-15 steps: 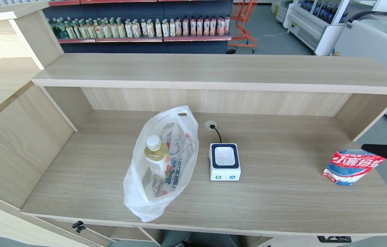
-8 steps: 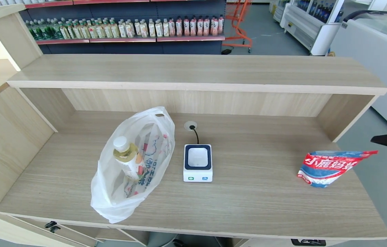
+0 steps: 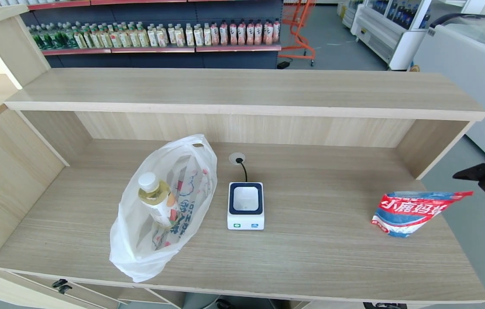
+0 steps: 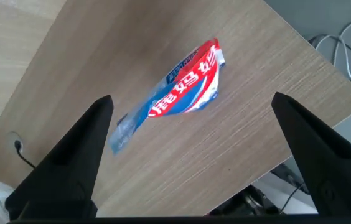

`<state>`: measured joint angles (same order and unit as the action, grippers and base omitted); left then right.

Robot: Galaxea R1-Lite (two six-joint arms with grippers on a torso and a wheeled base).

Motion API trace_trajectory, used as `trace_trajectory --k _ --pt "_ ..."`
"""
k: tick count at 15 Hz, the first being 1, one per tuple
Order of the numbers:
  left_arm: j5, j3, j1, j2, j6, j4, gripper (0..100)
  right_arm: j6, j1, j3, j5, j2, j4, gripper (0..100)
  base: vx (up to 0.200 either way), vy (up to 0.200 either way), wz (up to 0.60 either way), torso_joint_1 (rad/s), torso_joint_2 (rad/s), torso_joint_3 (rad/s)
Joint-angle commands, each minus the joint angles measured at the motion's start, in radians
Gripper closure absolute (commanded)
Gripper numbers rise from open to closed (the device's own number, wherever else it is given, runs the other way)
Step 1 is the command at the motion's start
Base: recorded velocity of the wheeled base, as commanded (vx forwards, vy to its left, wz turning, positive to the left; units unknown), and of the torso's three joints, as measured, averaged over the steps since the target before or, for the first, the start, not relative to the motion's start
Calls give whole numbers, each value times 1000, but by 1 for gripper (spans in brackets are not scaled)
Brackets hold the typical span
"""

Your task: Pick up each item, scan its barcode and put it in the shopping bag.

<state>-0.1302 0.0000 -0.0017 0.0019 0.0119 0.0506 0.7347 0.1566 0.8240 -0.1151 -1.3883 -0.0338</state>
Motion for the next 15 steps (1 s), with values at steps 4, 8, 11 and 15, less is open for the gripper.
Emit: trace_trajectory --k 4,8,11,15 --pt "0 0 0 0 0 0 0 23 -2 7 -3 -244 63 0 0 0 0 0 0 0" --pt "0 0 0 0 0 0 0 -12 -37 6 -8 -393 193 0 0 0 0 0 0 0" --pt "0 0 0 0 0 0 0 -43 -54 12 -9 -440 242 100 0 0 0 0 0 0" --pt "0 0 0 0 0 0 0 -170 -65 1 -67 -448 242 100 0 0 0 0 0 0"
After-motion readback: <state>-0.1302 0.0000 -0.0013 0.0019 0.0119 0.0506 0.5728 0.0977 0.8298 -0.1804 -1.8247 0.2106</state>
